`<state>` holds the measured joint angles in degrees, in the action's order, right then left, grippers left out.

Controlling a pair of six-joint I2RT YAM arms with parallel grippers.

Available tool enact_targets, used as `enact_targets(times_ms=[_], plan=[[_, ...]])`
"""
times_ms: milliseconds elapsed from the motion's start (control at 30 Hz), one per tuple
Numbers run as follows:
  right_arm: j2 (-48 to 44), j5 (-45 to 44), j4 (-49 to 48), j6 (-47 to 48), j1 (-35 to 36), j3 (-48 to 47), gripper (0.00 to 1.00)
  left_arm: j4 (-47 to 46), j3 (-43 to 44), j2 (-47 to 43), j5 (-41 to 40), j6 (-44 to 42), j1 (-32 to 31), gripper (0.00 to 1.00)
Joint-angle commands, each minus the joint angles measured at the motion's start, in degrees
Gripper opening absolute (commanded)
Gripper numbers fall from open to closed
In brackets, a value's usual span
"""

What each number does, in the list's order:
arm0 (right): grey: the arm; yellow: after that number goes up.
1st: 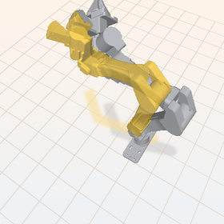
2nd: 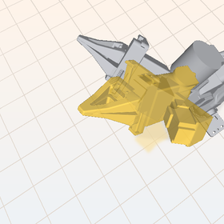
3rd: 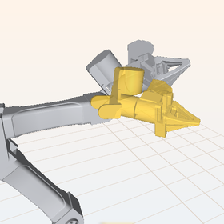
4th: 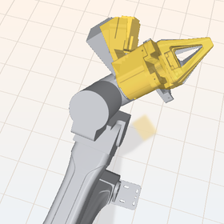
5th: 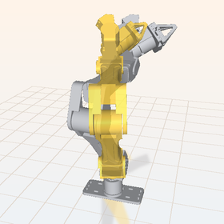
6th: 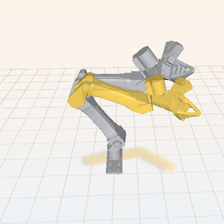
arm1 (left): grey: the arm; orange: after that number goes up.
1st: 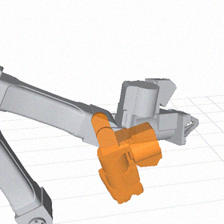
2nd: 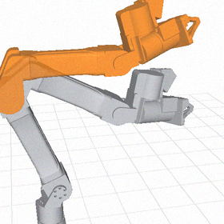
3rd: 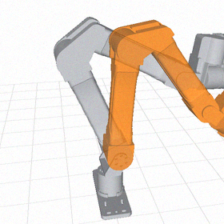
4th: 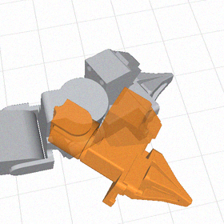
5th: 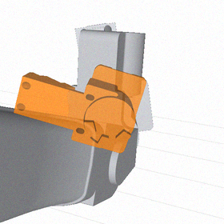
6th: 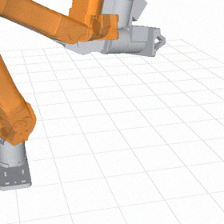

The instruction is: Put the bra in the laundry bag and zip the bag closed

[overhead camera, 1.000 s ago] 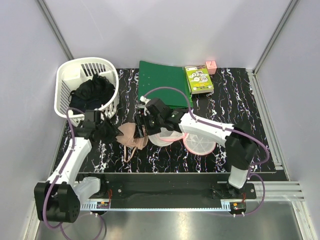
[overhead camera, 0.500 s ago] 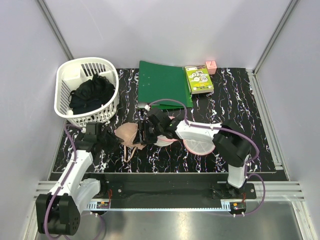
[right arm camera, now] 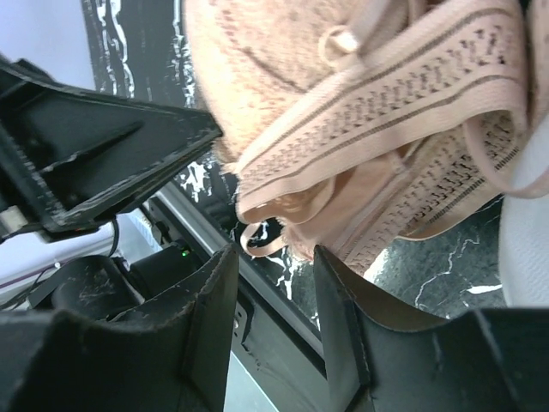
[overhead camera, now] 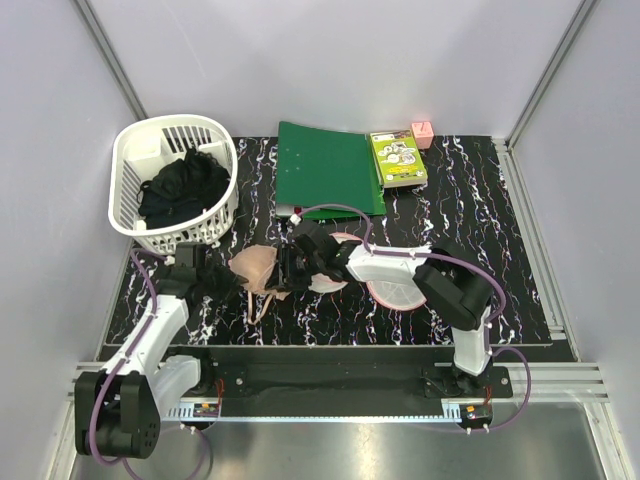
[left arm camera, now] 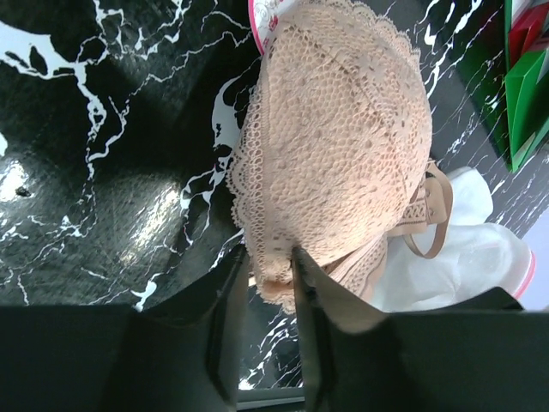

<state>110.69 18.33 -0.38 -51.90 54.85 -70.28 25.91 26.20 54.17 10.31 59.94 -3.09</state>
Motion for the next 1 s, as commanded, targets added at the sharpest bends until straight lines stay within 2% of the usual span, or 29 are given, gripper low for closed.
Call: enact_targets(times_ms=[0, 267, 333, 567, 733, 833, 867, 967], plan=[[0.8, -1.0, -2.9, -1.8, 0.4, 0.0, 0.47, -2.9, 0.3, 0.5, 0.4, 0.2, 0.2, 0.24], [-1.3, -1.5, -1.2, -1.9, 0.0, 2.3, 0.46, -1.7, 0.2, 0.9, 0.8, -0.6, 0.1, 0.14], [-2.3, -1.9, 0.0, -1.3, 0.0, 2.7, 0.48, -1.6, 0.1, 0.7, 0.9, -0.5, 0.1, 0.01], [-4.4, -2.9, 4.6, 0.3, 0.0, 3.7, 0.49, -0.3, 1.7, -0.4, 2.3, 0.0, -0.5, 0.00], [-0.8, -2.9, 4.2, 1.3, -0.2, 1.3, 0.49, 0.5, 2.4, -1.5, 4.0, 1.4, -1.1, 0.00], [2.3, -2.9, 3.7, 2.4, -0.4, -1.5, 0.40, 1.9, 3.0, -2.6, 4.2, 1.8, -1.2, 0.00], [3.0, -2.9, 3.8, 2.9, -0.5, -2.1, 0.33, 2.4, 3.2, -3.1, 4.5, 1.8, -1.1, 0.00], [3.9, -2.3, 3.3, 4.3, -0.5, -3.4, 0.22, 3.3, 4.0, -4.3, 5.7, 2.8, -1.1, 0.00]])
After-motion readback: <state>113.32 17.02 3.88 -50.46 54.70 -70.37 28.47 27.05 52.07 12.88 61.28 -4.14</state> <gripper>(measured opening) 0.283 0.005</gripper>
